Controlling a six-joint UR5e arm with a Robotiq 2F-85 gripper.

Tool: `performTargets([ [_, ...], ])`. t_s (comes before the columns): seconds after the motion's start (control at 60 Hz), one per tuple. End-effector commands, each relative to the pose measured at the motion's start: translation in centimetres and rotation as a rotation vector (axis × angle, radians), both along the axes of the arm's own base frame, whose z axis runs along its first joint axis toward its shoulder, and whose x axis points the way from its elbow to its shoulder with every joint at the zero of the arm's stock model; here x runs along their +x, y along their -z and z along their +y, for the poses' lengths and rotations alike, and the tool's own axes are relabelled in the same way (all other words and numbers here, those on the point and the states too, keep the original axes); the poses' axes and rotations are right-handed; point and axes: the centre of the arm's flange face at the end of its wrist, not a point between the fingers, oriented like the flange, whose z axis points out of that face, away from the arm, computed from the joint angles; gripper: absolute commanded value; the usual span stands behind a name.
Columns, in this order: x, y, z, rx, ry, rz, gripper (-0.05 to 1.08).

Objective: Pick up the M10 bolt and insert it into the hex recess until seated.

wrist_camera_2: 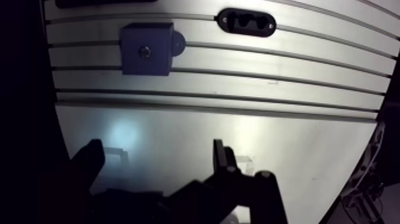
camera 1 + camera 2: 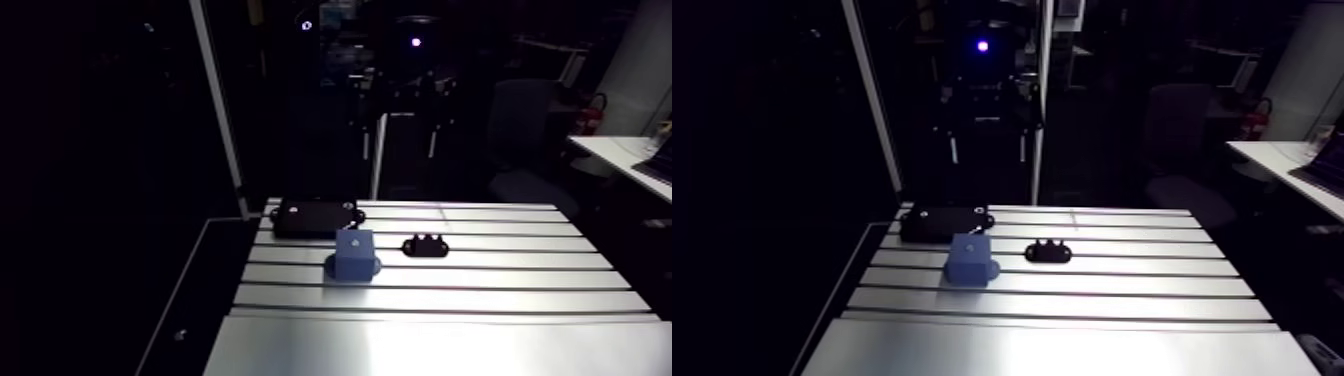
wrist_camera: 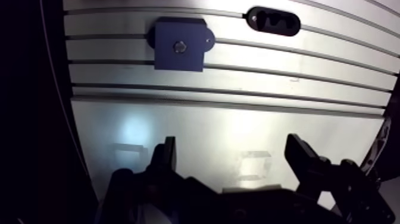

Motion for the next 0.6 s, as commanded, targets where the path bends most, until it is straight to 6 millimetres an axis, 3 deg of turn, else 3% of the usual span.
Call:
performTargets([
  [0.017,0.2,-5.9,4.8,-0.009,0.015,0.02,0.01],
  [0.283,1.1,-10.1,4.3,-0.027,0.015,0.124,0.01],
  [0.6,1.2,-10.7,4.0,-0.051,0.012,0.144,0.01],
])
